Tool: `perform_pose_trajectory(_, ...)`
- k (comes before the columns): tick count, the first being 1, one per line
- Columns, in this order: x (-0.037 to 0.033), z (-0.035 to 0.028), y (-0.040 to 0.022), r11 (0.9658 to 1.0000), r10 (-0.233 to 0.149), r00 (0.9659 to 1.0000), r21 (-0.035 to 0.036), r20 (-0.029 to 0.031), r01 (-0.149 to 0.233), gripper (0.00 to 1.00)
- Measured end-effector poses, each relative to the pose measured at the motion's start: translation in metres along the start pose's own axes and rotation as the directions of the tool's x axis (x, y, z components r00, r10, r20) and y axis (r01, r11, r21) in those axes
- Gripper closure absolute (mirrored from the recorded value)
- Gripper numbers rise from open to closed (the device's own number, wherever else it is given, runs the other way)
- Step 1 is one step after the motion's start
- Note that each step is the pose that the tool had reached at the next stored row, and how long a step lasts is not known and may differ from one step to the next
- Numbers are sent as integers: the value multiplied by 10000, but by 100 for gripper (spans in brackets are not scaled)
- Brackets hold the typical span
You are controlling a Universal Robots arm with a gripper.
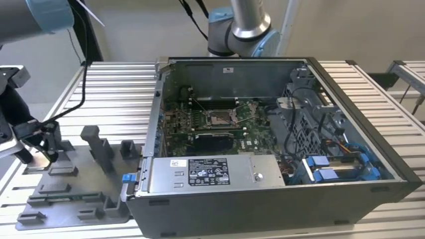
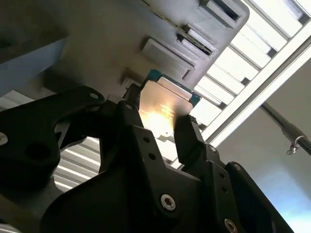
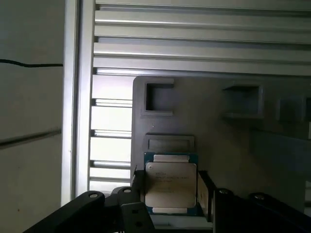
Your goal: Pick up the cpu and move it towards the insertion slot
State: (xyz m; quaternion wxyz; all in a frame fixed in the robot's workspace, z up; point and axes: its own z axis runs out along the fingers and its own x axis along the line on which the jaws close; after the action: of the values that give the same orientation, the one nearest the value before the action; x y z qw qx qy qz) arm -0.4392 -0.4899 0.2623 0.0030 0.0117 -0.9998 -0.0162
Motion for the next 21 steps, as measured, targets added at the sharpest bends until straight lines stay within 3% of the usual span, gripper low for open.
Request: perform_pose_trajectory(21,5,-956,31,10000,0,10000,-1,1,0,100)
